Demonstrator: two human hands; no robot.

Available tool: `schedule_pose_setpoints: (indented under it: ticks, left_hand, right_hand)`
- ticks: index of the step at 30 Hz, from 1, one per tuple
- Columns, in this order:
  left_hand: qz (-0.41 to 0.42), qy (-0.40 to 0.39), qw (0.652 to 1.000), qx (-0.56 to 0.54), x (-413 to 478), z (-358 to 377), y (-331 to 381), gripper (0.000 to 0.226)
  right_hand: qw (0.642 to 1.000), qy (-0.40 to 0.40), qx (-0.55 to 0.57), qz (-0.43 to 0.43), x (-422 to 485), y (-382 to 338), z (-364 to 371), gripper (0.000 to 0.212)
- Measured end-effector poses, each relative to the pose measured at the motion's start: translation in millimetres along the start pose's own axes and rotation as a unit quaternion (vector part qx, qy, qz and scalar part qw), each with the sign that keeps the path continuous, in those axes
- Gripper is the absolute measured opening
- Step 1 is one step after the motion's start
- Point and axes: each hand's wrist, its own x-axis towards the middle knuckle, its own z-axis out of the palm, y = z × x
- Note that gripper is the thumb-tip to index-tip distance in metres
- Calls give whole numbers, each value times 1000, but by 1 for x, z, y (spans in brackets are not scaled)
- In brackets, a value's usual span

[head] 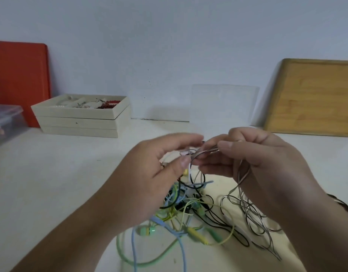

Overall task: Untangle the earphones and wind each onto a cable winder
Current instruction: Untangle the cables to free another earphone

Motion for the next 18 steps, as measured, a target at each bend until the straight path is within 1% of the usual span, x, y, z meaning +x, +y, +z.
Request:
schedule_pose_setpoints:
  ticks: [1, 2, 4, 6, 8, 11, 15, 18]
  left_hand:
    - [-1, -19, 1000, -5, 0, 1, -1, 32]
    - [-6, -20, 1000, -13, 1, 1, -2, 28]
    - [-19, 9, 999, -41, 3, 0, -6, 18]
    - [-27, 36, 996, -73, 5, -3, -10, 21]
    - [-28, 42, 993, -105, 6, -5, -13, 26]
    - [-28, 49, 990, -129, 6, -8, -12, 21]
    - [-26, 39, 979, -197, 7, -8, -10, 14]
    - [-60, 82, 957, -271, 8, -6, -8, 13]
  right_hand:
    - [1000, 0, -6, -3, 0, -1, -1, 35]
    - [1000, 6, -16, -3, 0, -3, -1, 37]
    - [999, 39, -32, 4, 0, -5, -3, 39]
    - [997, 71, -24, 11, 1, -5, -5, 30]
    - [996, 93, 2, 15, 2, -6, -5, 26]
    - [990, 129, 52, 27, 4, -8, -7, 25]
    - [975, 177, 125, 46, 5, -11, -11, 23]
    - [969, 200, 139, 49, 6, -10, -12, 21]
